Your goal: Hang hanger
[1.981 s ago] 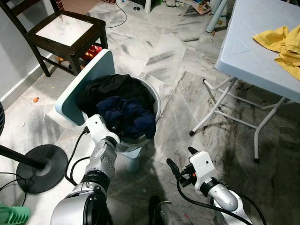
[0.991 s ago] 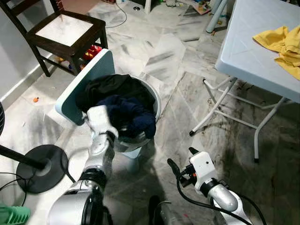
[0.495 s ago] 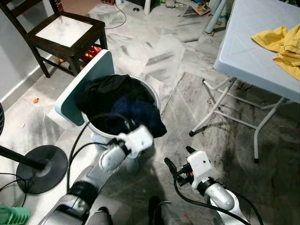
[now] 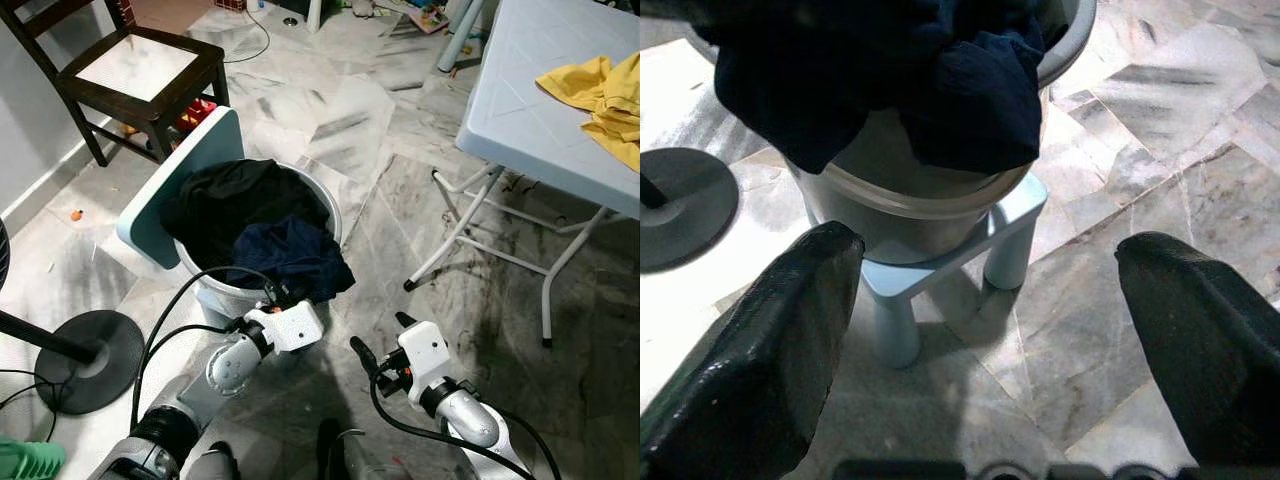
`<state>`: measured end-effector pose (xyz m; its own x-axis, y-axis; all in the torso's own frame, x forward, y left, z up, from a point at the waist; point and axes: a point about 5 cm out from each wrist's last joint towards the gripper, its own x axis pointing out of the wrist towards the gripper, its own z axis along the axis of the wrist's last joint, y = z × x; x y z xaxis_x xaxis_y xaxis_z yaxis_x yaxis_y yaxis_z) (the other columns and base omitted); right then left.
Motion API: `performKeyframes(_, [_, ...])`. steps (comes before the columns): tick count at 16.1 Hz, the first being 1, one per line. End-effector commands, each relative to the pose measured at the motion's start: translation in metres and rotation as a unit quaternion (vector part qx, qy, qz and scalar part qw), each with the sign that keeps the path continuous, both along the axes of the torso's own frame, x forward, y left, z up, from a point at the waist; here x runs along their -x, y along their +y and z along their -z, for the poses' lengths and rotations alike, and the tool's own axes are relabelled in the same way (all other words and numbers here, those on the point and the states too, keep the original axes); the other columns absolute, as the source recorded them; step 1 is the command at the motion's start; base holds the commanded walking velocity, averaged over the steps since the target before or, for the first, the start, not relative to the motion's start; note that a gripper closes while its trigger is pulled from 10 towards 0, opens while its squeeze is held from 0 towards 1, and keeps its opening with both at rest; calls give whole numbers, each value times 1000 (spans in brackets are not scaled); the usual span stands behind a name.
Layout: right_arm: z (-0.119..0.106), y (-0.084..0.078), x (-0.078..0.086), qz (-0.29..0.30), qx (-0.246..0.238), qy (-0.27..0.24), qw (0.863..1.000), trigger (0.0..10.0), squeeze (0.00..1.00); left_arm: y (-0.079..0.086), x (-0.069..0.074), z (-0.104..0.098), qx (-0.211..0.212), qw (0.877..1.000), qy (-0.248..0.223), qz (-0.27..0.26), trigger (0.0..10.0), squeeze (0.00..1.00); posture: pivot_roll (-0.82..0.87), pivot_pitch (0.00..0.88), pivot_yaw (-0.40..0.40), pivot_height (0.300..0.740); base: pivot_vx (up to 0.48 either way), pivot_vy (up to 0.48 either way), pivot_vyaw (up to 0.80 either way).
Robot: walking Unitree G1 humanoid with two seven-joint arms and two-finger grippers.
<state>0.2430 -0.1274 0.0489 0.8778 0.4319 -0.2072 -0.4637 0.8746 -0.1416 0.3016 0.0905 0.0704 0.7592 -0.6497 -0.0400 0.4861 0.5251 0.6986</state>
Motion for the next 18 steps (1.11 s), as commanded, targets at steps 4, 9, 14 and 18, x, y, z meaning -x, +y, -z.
performKeyframes(4, [6, -5, 5, 4, 7, 11, 1000, 10000, 0, 1, -9, -13, 40, 998, -14, -39, 0, 0, -113, 253, -113, 740, 0, 0, 0])
performKeyframes(9, [0, -2, -3, 27, -20, 1, 999, 10000, 0, 20, -13, -15, 164, 976, 46, -133, 0, 0, -80, 260, -85, 740, 0, 0, 0])
performKeyframes(14, [3, 2, -1, 19, -21, 7, 1000, 10000, 0, 39, -6, 22, 225, 932, 176, -224, 8706, 0, -84, 254, -93, 740, 0, 0, 0])
performKeyframes(18, [3, -6, 1, 16, -11, 10, 1000, 10000, 0, 47, -4, 35, 245, 906, 213, -271, 10000, 1000, -101, 253, -118, 740, 0, 0, 0])
